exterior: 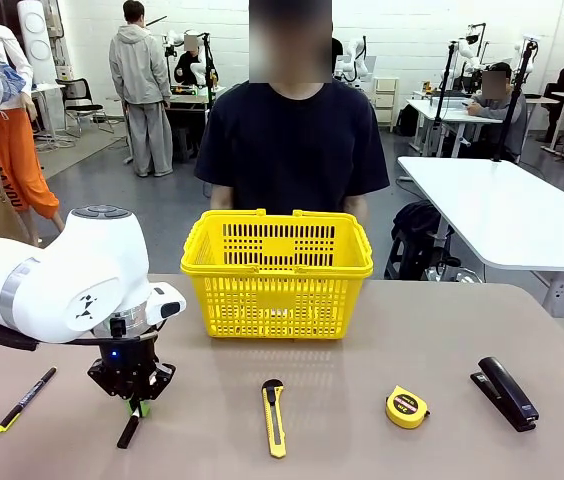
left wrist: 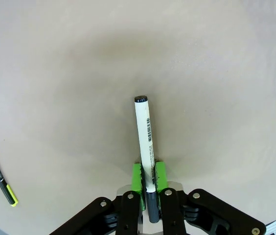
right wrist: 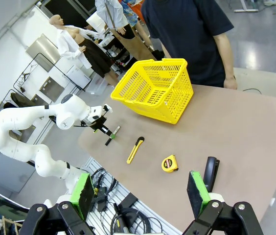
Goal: Place the items the person wants into the basket.
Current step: Pick up the item the person points to and place it in the Market Basket.
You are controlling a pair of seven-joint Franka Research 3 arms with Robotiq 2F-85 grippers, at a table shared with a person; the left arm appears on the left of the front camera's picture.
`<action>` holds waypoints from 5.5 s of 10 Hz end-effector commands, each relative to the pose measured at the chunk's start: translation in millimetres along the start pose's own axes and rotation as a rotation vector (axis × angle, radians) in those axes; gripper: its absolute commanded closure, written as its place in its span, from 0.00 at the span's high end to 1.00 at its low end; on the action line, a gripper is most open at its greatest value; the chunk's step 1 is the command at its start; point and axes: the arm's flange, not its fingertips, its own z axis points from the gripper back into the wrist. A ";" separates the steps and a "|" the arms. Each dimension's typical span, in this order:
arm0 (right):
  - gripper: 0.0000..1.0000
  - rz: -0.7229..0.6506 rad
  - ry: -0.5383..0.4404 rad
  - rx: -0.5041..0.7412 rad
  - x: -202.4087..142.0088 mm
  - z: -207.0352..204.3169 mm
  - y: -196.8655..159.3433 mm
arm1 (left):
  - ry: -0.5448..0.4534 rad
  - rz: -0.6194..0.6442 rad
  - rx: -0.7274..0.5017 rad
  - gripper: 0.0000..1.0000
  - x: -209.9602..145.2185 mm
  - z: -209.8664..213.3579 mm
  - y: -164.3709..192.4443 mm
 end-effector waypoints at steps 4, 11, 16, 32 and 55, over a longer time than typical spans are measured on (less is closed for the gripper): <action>1.00 0.013 -0.016 0.021 2.0 -0.2 -0.4 | -0.010 -0.035 0.041 0.00 -33.5 59.6 19.0; 1.00 0.013 -0.016 0.021 2.0 -0.2 -0.4 | -0.200 -0.065 0.043 0.00 -72.6 270.1 32.8; 1.00 0.013 -0.016 0.021 2.0 -0.2 -0.4 | -0.221 -0.046 0.035 0.00 -79.5 280.6 29.3; 1.00 0.013 -0.016 0.021 2.0 -0.2 -0.4 | -0.169 -0.853 0.156 0.12 146.8 281.0 -145.7; 1.00 0.013 -0.016 0.021 2.0 -0.2 -0.4 | -0.006 -0.949 0.076 0.12 231.4 181.6 -147.2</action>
